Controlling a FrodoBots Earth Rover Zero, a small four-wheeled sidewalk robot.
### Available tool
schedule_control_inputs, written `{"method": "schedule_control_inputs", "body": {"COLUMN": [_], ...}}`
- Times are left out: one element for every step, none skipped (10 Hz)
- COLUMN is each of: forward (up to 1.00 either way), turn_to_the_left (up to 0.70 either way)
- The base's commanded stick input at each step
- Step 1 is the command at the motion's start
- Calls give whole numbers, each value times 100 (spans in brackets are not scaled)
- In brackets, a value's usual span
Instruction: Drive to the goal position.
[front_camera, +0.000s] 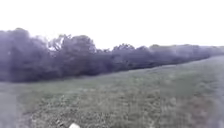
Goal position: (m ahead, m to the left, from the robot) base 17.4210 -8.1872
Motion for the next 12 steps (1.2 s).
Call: {"method": "schedule_control_inputs", "body": {"forward": [70, 70, 70, 70, 70, 70, 70, 70, 70, 70, 70, 70], "turn_to_the_left": [0, 0, 0, 0, 0, 0, 0, 0, 0, 0, 0, -35]}}
